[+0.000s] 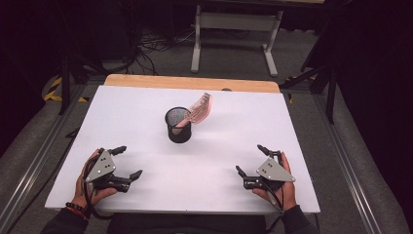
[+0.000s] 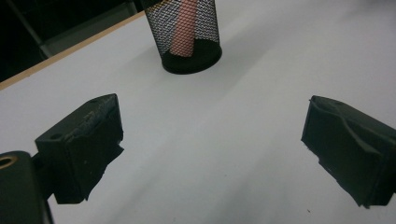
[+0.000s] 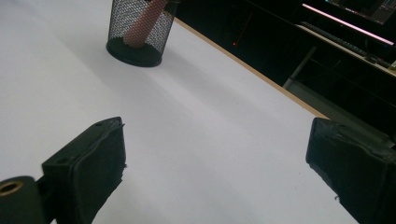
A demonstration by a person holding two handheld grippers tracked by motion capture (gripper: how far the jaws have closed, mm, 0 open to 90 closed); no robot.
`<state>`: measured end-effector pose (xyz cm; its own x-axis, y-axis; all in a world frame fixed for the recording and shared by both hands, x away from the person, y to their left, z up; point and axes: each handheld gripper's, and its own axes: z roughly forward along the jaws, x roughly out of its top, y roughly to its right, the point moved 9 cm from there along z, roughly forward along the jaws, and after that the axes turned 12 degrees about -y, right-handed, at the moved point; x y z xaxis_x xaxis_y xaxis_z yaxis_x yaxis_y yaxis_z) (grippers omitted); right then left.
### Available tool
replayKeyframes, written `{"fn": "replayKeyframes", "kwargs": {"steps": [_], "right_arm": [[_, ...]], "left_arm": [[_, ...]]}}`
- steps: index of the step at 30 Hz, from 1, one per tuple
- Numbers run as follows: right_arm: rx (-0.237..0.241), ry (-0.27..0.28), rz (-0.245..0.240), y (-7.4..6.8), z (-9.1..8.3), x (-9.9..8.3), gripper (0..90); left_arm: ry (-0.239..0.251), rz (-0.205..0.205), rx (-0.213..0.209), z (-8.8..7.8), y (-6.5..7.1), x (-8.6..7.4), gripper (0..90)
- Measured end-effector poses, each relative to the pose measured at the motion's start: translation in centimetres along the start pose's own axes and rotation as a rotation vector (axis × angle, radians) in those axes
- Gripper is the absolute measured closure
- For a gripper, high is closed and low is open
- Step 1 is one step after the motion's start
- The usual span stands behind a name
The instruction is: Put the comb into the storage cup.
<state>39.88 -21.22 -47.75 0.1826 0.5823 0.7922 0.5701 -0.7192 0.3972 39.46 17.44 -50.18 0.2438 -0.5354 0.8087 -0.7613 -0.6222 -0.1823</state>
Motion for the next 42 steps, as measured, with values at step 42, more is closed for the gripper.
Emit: {"fn": "replayKeyframes", "kwargs": {"steps": [42], "right_arm": [[-0.011,0.015,0.0,0.0,0.3,0.3,6.5]], "left_arm": [[0.006,-0.005,0.015,-0.4,0.0,-0.2,5.8]]}}
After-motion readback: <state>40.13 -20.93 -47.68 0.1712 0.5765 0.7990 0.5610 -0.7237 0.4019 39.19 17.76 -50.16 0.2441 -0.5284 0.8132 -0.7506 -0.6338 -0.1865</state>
